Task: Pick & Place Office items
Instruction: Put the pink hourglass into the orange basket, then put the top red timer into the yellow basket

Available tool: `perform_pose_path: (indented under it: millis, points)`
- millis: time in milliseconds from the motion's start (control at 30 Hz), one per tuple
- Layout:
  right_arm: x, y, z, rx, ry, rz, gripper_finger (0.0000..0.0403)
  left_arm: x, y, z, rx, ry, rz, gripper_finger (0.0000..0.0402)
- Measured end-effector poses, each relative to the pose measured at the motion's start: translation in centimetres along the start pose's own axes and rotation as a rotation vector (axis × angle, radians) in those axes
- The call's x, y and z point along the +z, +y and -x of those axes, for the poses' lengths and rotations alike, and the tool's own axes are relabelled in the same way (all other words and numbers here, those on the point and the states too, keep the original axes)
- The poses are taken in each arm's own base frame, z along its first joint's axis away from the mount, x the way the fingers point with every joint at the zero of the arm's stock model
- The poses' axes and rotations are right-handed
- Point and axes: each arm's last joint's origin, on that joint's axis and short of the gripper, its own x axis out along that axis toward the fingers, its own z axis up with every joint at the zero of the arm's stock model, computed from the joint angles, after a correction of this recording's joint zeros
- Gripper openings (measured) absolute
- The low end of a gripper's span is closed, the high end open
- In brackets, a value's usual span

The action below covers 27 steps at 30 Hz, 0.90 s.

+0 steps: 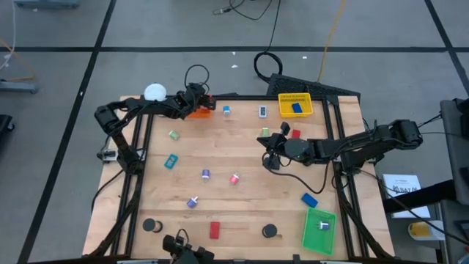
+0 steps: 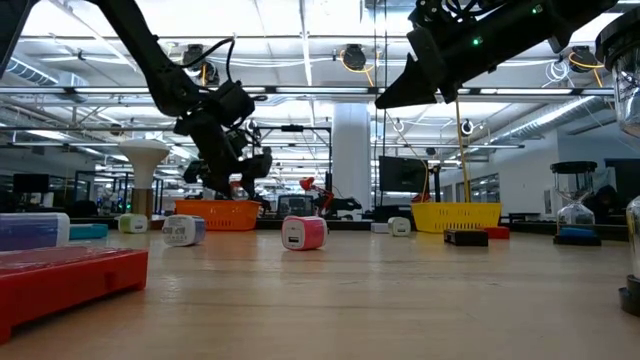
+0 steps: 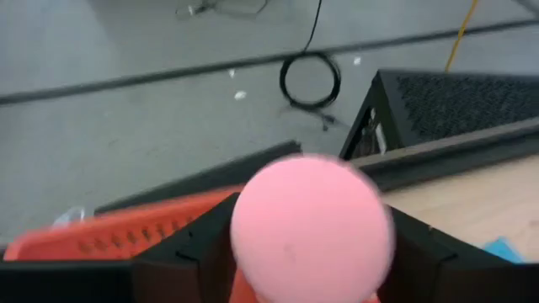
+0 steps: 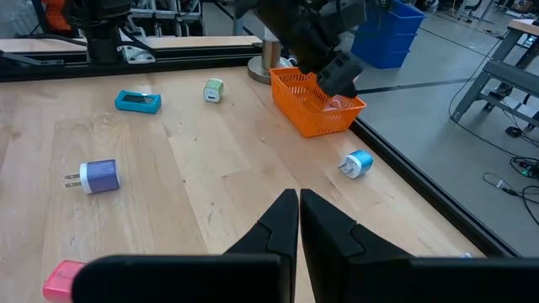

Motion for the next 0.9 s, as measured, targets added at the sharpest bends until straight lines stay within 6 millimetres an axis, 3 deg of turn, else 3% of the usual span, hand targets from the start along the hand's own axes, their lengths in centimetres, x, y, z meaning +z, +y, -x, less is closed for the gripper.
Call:
perform_pose_path:
  millis: [200, 433, 733, 900]
  points:
    - [0.0, 0.0, 0.0, 0.000, 0.000, 0.000, 0.0011, 0.0, 0.0, 0.0, 0.002, 0.000, -0.016, 0.0273]
    - [0.0, 0.0, 0.0, 0.000, 0.000, 0.000, 0.0011, 1.0, 0.1, 1.1, -0.010, -0.033, -0.039, 0.0281]
    - [0.0, 0.0, 0.0, 0.000, 0.000, 0.000, 0.0011, 4.2, 0.6, 6.1, -0.052, -0.124, -0.069, 0.0280]
    - [0.0, 0.0, 0.0, 0.000, 0.000, 0.000, 0.0011, 4.7, 0.5, 10.6, -0.197, -0.095, -0.260, 0.0257]
